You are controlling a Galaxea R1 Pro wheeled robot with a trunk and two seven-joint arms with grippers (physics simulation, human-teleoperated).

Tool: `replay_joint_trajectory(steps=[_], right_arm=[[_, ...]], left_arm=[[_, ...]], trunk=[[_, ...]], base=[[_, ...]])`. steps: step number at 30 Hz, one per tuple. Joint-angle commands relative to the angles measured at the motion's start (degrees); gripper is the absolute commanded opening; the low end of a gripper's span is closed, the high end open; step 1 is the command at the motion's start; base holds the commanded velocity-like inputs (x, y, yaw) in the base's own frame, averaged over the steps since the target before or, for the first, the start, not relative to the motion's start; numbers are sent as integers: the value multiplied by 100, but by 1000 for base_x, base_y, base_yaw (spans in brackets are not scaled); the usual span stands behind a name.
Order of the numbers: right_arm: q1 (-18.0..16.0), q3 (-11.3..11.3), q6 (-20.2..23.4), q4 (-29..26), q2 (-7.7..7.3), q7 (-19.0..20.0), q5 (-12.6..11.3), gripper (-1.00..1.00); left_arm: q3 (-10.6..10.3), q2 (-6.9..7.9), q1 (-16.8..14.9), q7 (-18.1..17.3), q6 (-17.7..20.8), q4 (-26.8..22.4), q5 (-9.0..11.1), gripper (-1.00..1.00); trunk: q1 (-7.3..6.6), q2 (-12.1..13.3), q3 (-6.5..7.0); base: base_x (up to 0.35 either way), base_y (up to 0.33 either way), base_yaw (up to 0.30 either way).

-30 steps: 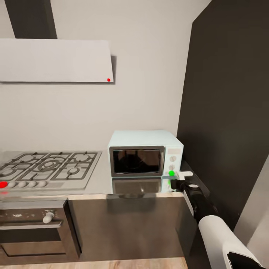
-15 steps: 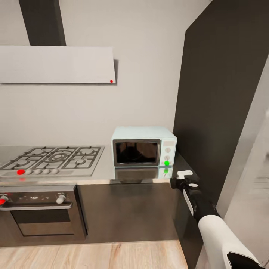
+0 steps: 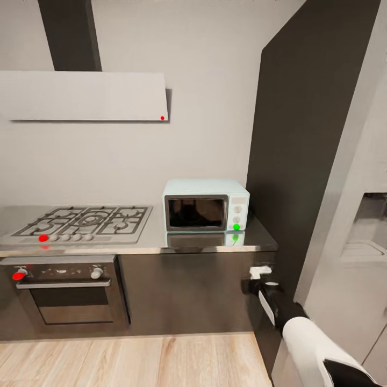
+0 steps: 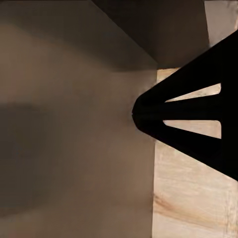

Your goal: In the kitchen, take the popcorn bag from the countertop, put it into the microwave, and heat it until the popcorn is cooked so the cooked popcorn ends up inside the bag.

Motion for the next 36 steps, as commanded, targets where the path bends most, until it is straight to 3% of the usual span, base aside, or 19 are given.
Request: replay_joint_trajectory(steps=[1,3,5,6,7,8,10,12,15,18,19,36], right_arm=[[-4,-46,-28,184,5,16,106,-100],[-4,-46,-301,872,7,-121,347,-100],[-4,-46,-485,1378,5,-235,424,-100],[-4,-47,-689,2030,-18,-360,461,-100],[30,-45,-810,2273,-71,-406,470,-100],[63,-44,-1023,2519,-255,-459,476,-100],[120,-46,-1162,2631,-393,-481,483,-100],[505,-45,-1233,2667,-449,-485,506,-100],[1405,-39,-1624,2682,-506,-486,494,-100],[1969,-38,-1853,2684,-624,-466,483,-100],[3678,-56,-2277,2562,-324,-486,494,-100],[3678,-56,-2277,2562,-324,-486,495,-100]], left_arm=[[-50,-2,-3,-3,-17,4,50,100],[-48,-2,-3,-3,-17,5,51,100],[-48,-2,-3,-3,-17,10,51,100],[-48,-2,-3,-3,-17,12,51,100],[-48,-2,-3,-3,-17,13,51,100],[-48,-2,-3,-3,-17,13,51,100],[-48,-2,-3,-3,-17,19,51,100],[-48,-2,-3,-3,-17,21,51,100],[-48,5,-3,-3,-17,22,51,100],[-48,7,-3,-3,-17,22,51,100],[102,455,-3,59,-13,-312,-1012,100],[102,455,-3,59,-13,-312,-1012,100]], trunk=[[0,-5,-7],[0,-5,-7],[0,-5,-7],[0,-5,-7],[0,-5,-7],[0,-5,-7],[0,-5,-7],[0,-5,-7],[0,-5,-7],[0,-5,-7],[0,-5,-7],[0,-5,-7]], base=[[-6,0,0],[-2,0,0],[0,0,0],[0,0,0],[0,0,0],[0,0,0],[0,0,0],[0,0,0],[0,0,0],[0,0,0],[0,0,0],[0,0,0]])
